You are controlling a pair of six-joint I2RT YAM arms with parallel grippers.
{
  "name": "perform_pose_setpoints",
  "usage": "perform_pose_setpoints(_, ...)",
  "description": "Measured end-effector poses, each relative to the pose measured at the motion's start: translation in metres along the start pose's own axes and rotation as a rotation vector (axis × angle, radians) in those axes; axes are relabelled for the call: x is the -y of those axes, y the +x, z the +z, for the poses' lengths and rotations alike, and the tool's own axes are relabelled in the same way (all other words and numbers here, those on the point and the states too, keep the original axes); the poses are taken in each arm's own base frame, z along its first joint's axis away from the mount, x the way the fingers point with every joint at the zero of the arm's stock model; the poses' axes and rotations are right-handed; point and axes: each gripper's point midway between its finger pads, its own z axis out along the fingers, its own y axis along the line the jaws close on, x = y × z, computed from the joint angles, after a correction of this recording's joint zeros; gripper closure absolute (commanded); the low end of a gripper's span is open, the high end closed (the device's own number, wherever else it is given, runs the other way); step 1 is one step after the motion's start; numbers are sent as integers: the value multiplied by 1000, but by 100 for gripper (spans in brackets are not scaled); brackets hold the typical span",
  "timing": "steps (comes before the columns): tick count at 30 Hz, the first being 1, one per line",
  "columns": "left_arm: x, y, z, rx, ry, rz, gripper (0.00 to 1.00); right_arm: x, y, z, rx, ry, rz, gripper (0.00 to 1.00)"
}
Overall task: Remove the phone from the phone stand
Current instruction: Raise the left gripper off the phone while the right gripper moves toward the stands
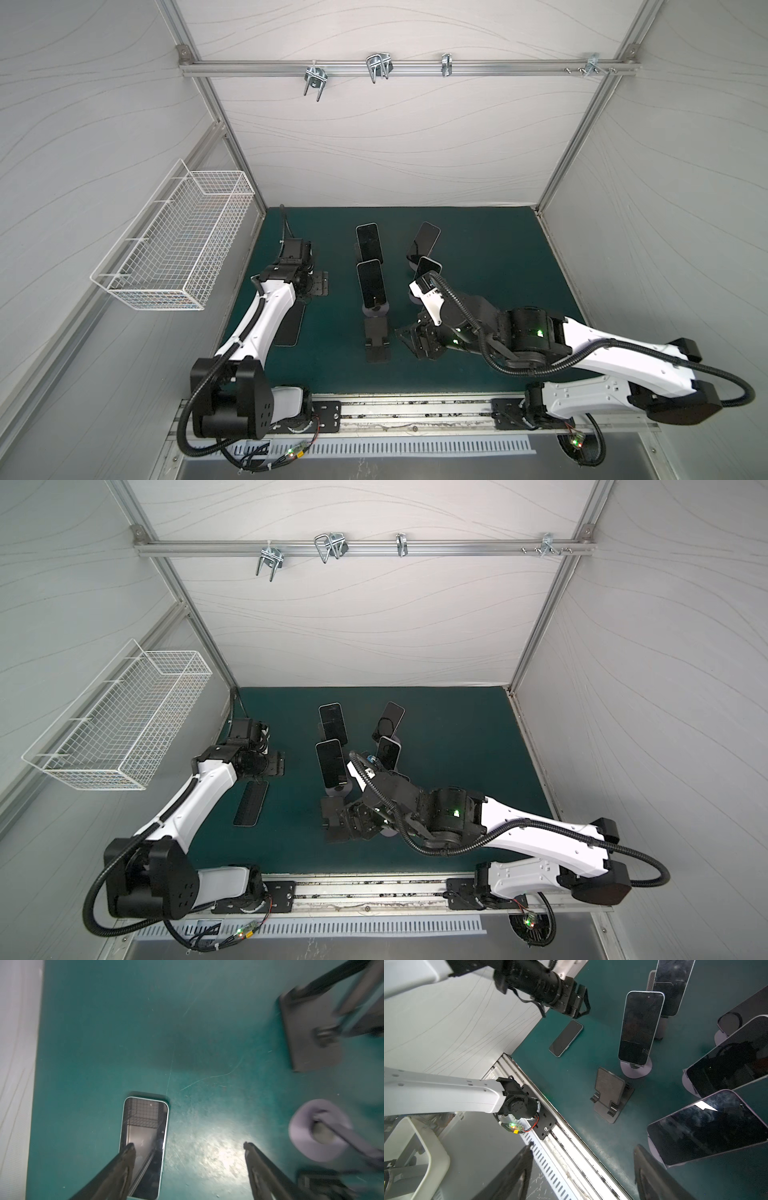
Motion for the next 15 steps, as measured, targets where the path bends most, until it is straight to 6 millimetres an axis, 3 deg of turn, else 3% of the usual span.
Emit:
perform_pose_setpoints(9, 38, -4, -62, 192, 99, 67, 19, 31, 4, -6, 2, 117, -2, 21)
perform_pose_setpoints(15, 51, 8, -79, 210, 88, 127, 20, 47, 9, -10, -1, 178, -11, 20)
